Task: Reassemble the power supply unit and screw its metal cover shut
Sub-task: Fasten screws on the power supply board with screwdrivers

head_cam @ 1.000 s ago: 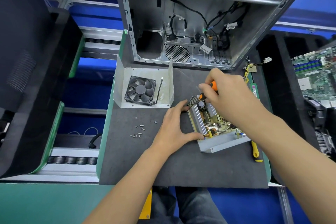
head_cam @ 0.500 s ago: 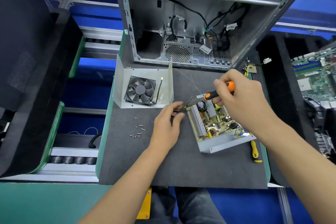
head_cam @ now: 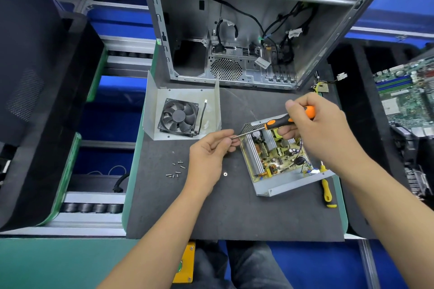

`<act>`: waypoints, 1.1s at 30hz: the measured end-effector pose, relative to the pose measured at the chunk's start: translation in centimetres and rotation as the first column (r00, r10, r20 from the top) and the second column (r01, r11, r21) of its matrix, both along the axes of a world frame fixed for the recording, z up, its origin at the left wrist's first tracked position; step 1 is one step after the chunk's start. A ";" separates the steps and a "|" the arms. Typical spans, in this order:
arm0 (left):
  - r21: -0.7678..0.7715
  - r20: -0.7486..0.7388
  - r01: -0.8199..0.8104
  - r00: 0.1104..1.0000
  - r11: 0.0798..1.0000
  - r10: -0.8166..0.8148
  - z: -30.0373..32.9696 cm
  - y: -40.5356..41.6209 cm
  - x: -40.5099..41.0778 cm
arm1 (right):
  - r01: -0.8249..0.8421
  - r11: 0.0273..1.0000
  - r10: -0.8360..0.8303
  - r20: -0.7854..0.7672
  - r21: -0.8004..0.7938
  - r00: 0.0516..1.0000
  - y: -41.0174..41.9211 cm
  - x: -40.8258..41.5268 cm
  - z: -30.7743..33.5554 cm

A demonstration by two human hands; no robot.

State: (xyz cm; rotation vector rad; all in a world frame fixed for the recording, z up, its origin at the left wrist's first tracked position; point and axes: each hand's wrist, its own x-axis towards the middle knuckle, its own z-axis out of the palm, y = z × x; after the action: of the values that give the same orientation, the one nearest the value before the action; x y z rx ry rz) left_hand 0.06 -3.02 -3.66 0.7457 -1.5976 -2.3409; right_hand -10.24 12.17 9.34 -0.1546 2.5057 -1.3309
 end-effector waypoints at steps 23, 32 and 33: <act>-0.408 0.175 0.246 0.966 0.879 -0.190 -1.5 0.1 1.0 | -0.058 0.998 0.056 -0.239 -0.002 0.969 -0.3 0.0 -1.1; -0.534 0.240 0.442 0.897 0.721 -0.372 -1.2 0.3 -0.1 | -0.241 0.952 0.296 -0.370 0.189 0.881 -1.6 0.2 -2.7; -0.533 0.239 0.447 0.894 0.719 -0.379 -1.3 0.3 -0.1 | -0.249 0.948 0.307 -0.361 0.198 0.881 -1.7 0.1 -2.9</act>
State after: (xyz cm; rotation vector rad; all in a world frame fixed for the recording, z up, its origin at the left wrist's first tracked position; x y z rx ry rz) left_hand -0.07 -2.74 -4.92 0.4056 -2.5804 -1.8649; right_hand -10.09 10.50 6.49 -0.7889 2.7491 -1.0767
